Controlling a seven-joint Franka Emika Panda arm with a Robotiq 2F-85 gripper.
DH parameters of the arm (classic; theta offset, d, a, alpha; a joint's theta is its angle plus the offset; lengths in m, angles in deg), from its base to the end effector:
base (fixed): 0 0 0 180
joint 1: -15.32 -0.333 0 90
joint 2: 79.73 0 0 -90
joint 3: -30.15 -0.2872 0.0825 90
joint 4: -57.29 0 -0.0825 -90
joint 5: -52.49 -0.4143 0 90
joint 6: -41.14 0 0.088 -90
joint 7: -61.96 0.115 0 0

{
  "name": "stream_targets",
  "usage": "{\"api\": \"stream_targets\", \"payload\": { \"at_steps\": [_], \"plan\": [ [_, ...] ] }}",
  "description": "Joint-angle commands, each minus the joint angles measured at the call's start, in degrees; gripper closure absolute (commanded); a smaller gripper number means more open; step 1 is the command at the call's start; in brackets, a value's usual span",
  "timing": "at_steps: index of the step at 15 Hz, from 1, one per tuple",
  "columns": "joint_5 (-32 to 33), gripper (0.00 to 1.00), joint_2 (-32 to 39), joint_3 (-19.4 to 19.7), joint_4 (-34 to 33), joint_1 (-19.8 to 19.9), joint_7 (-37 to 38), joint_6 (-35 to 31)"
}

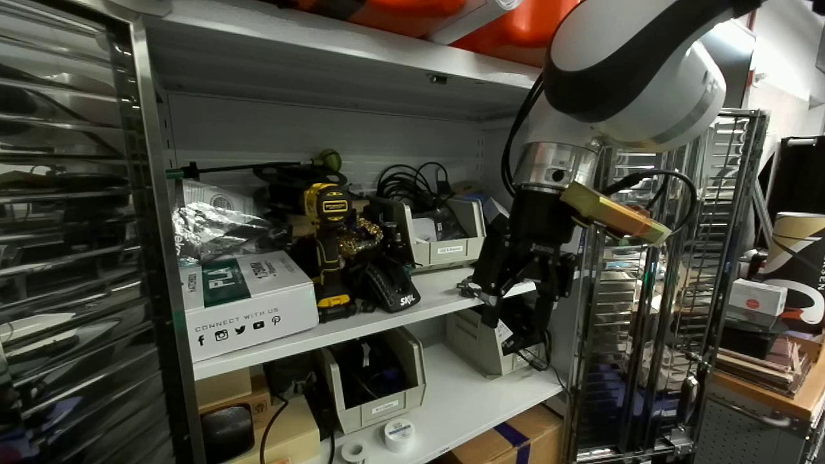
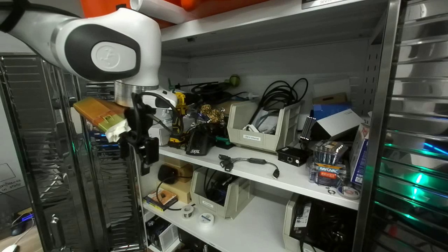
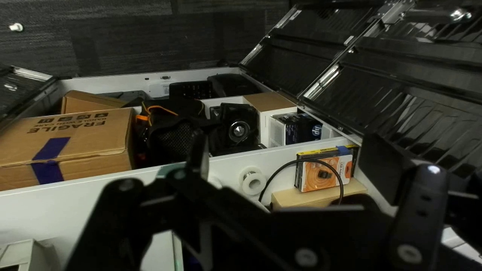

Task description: Pick up the cable and put it in the tool box

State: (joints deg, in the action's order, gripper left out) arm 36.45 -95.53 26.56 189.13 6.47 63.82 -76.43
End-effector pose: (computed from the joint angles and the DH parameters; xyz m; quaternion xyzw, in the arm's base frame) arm 0.4863 0.1248 0.4130 -0.9928 -0.0276 0.0009 0.1168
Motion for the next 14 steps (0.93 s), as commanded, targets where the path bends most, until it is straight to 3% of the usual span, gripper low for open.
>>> {"api": "stream_targets", "payload": {
  "at_steps": [1,7,14],
  "plan": [
    [-0.39,0.0,6.11,-0.49,-5.83,1.46,1.55,-3.19],
    [0.71,0.0,18.07,-0.43,-17.19,3.16,7.73,-10.13],
    [10.43,0.0,24.83,1.57,-28.22,3.95,21.9,-8.21]
  ]
}}
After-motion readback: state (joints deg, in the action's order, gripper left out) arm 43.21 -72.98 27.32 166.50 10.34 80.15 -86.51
